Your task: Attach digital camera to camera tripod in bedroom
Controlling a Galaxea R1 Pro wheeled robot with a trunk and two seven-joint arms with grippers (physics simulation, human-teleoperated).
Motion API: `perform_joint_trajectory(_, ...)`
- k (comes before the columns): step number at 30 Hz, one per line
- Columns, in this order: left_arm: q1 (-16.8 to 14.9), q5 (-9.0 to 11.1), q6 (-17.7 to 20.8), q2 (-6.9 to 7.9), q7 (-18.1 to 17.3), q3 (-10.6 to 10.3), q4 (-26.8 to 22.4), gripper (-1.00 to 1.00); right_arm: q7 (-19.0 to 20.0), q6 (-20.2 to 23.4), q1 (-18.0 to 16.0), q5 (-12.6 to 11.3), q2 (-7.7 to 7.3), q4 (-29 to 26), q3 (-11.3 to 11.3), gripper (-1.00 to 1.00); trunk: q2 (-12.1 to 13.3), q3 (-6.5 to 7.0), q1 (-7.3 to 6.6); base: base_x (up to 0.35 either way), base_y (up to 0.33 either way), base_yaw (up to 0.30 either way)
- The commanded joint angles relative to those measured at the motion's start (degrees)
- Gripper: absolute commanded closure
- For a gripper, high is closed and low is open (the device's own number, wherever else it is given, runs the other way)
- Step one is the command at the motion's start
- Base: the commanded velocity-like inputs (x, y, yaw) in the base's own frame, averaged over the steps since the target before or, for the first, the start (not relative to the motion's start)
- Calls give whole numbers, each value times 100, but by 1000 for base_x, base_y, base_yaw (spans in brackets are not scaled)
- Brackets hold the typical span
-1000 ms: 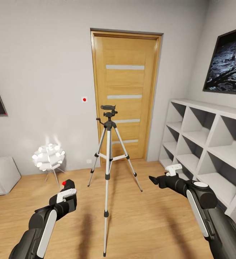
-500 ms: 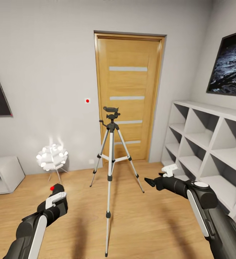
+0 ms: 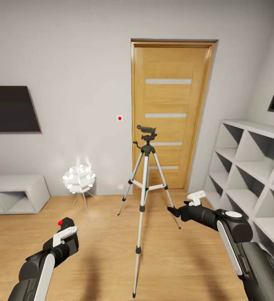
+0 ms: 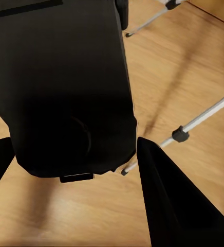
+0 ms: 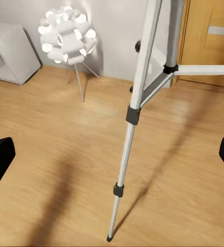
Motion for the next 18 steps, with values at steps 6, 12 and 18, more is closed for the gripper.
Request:
perform_joint_trajectory(6, -3, 43, 16, -4, 54, 8, 9, 100, 31, 8, -4, -3, -14, -7, 0, -100, 236, 100, -131, 0, 0, 245)
perform_joint_trajectory(12, -2, 37, 12, -3, 63, 10, 13, 100, 48, -17, -4, -3, -17, -7, -6, -100, 477, 208, -263, 0, 0, 198)
perform_joint_trajectory(18, -2, 38, 7, -2, 69, 9, 50, 100, 51, -16, -4, -6, -21, -7, -7, -100, 717, 316, -395, 0, 0, 76)
